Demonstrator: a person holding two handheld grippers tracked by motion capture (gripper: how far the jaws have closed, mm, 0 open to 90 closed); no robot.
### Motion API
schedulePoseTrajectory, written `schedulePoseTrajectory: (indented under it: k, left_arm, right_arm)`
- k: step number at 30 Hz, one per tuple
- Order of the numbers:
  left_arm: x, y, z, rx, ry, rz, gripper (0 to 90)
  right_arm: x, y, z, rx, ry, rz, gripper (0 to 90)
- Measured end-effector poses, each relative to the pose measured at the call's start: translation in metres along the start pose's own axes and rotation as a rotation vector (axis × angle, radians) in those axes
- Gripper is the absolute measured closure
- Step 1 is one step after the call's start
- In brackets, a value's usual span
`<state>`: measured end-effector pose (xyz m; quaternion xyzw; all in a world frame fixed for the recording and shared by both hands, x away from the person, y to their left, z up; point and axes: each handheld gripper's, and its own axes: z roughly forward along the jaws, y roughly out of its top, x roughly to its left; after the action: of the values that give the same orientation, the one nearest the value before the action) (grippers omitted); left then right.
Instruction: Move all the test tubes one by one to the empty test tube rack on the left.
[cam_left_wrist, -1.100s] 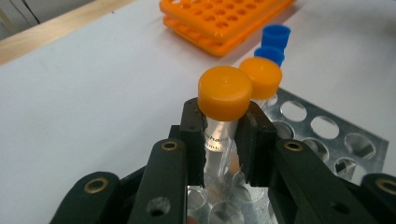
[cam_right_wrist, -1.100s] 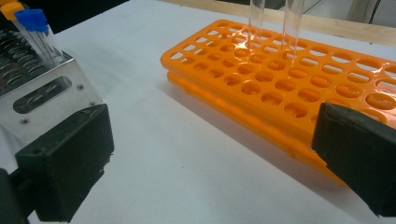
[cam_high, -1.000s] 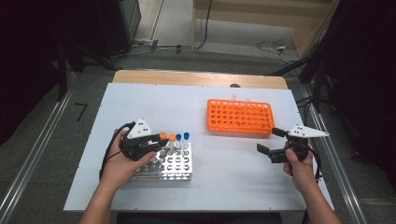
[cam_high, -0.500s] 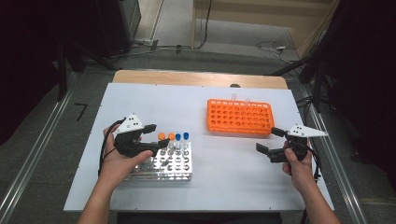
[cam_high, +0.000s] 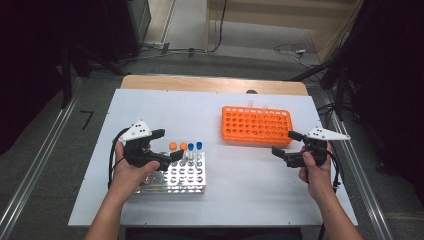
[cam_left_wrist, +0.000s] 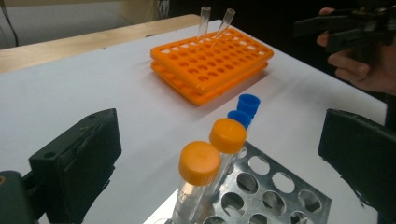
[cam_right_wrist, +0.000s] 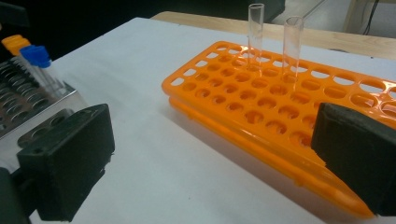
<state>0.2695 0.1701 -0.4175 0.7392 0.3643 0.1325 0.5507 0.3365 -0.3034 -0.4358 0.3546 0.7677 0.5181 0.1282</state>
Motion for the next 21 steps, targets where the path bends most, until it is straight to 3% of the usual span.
schedulePoseTrajectory:
  k: [5,11,16,21]
  left_arm:
    - [0.001,0.000,-0.002,-0.020,-0.010,-0.007,0.0]
    - [-0.001,0.001,-0.002,-0.028,-0.017,-0.012,0.0]
    - [-0.005,0.001,0.001,-0.001,0.019,0.021,0.0]
    - [-0.008,0.002,0.003,0.003,0.009,0.025,0.0]
  right_arm:
    - [-0.004,0.005,0.016,0.019,-0.008,-0.010,0.4]
    - [-0.017,0.016,0.032,-0.007,-0.033,0.032,7.7]
    - [-0.028,0.027,0.046,0.003,-0.089,0.062,21.7]
    - [-0.041,0.032,0.060,0.022,-0.123,0.095,37.3]
